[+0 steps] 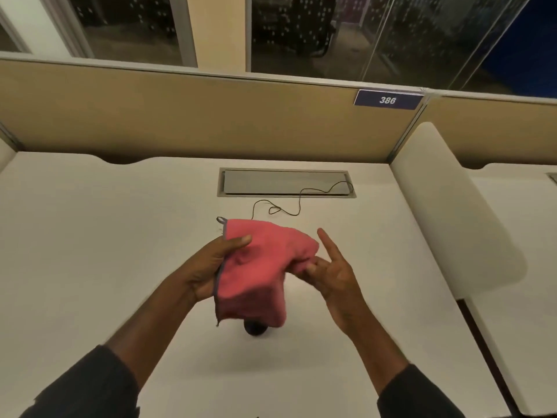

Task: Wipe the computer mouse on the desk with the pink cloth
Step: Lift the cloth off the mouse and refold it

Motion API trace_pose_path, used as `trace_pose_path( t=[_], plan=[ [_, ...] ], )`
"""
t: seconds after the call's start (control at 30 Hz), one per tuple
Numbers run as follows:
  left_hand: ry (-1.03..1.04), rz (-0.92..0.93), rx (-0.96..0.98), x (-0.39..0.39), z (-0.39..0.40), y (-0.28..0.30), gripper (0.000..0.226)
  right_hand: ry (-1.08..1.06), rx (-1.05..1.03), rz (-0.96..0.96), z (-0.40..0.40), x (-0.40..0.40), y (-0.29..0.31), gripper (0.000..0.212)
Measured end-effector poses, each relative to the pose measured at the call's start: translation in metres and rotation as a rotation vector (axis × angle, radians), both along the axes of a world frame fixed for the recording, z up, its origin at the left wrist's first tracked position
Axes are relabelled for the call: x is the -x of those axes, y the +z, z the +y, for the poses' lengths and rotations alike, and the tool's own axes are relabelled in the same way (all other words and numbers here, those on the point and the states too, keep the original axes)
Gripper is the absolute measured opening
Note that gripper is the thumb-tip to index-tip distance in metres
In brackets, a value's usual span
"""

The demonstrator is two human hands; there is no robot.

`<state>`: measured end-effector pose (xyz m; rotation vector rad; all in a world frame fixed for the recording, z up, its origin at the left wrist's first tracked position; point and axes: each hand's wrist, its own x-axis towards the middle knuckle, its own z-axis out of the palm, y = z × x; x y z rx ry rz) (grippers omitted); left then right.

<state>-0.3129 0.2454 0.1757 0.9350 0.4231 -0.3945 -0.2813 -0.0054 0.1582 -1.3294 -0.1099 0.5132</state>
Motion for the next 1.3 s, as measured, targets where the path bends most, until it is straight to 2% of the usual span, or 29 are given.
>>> trace_pose_path(
  t=[0.1, 0.2, 0.27, 0.47, 0.57, 0.67, 0.8, 0.93, 1.03, 1.1, 1.17, 1.3],
  plan=[
    [-0.043, -0.060, -0.119, -0.003, 0.007, 0.001, 0.038, -0.133, 0.021, -0.167, -0.002, -0.008, 0.009, 0.070],
    [-0.058, -0.068, -0.319, -0.011, 0.013, 0.007, 0.049, -0.196, -0.010, -0.242, -0.009, -0.013, 0.015, 0.059],
    [-0.042, -0.065, -0.379, -0.013, 0.014, 0.011, 0.058, -0.209, -0.028, -0.236, -0.010, -0.012, 0.016, 0.053],
    [-0.222, -0.262, -0.362, -0.006, 0.013, 0.009, 0.077, -0.329, 0.018, -0.034, -0.010, -0.009, 0.012, 0.036],
    [-0.232, -0.315, -0.405, -0.004, 0.008, 0.007, 0.068, -0.210, 0.081, 0.150, -0.014, -0.009, 0.012, 0.051],
    [-0.231, -0.336, -0.459, -0.004, 0.008, 0.006, 0.057, -0.056, 0.155, 0.184, -0.018, -0.009, 0.010, 0.045],
    [-0.196, -0.321, -0.530, -0.005, 0.012, 0.002, 0.055, -0.190, -0.013, 0.180, -0.023, -0.017, 0.009, 0.047],
    [-0.183, -0.303, -0.525, -0.004, 0.011, -0.002, 0.050, -0.222, -0.137, 0.431, -0.020, -0.019, 0.005, 0.041],
    [-0.186, -0.300, -0.478, -0.004, 0.010, -0.003, 0.050, -0.124, -0.070, 0.609, -0.016, -0.011, 0.001, 0.037],
    [-0.194, -0.294, -0.459, -0.004, 0.011, -0.006, 0.047, -0.049, -0.009, 0.618, -0.016, -0.008, -0.001, 0.039],
    [-0.198, -0.285, -0.448, -0.003, 0.013, -0.008, 0.046, -0.065, 0.010, 0.569, -0.016, -0.010, -0.003, 0.044],
    [-0.191, -0.290, -0.361, -0.004, 0.014, -0.013, 0.044, -0.260, -0.171, 0.497, -0.014, -0.021, -0.004, 0.045]
  ],
)
